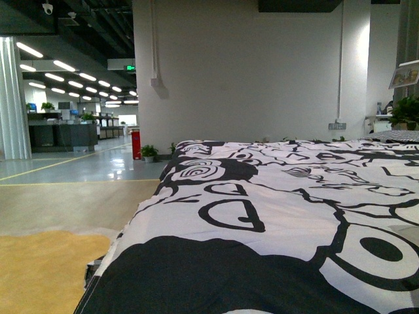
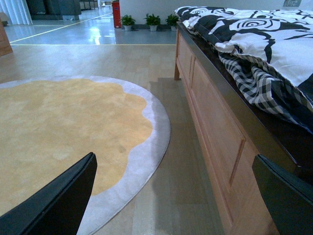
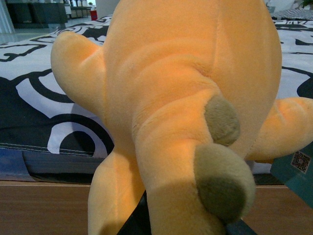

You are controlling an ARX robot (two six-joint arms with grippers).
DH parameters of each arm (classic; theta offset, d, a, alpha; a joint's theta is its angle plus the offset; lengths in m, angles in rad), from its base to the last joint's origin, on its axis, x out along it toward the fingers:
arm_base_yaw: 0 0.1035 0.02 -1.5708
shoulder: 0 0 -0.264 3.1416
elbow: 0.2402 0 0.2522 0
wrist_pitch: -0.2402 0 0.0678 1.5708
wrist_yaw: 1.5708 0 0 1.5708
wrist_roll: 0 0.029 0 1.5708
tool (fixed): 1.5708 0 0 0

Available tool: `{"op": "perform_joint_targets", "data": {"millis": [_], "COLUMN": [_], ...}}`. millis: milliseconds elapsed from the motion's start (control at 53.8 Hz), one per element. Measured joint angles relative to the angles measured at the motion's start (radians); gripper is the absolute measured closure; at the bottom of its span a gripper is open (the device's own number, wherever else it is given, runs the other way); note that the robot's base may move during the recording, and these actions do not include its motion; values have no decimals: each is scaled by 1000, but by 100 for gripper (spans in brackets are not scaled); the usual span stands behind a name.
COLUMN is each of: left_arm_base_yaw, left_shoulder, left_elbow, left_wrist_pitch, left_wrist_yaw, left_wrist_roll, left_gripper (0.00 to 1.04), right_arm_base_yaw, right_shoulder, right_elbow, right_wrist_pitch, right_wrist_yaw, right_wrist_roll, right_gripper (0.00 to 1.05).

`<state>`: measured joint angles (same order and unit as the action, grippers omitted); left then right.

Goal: Put away toys

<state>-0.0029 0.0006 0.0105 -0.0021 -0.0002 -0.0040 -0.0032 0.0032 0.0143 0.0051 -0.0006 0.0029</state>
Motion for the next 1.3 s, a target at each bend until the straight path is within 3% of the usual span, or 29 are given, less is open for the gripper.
{"op": "perform_joint_targets", "data": {"millis": [1300], "left_arm_base_yaw": [0], "left_shoulder": [1], "left_elbow": [0], "left_wrist_pitch": [0], "left_wrist_yaw": [-3], "left_wrist_roll": [0], "left_gripper": [6], "right_arm_base_yaw": [4], "right_shoulder": [1], "right_elbow": [0], "right_wrist_pitch": [-9], "right_wrist_yaw": [-4], "right_wrist_roll": [0], "right_gripper": [98]}}
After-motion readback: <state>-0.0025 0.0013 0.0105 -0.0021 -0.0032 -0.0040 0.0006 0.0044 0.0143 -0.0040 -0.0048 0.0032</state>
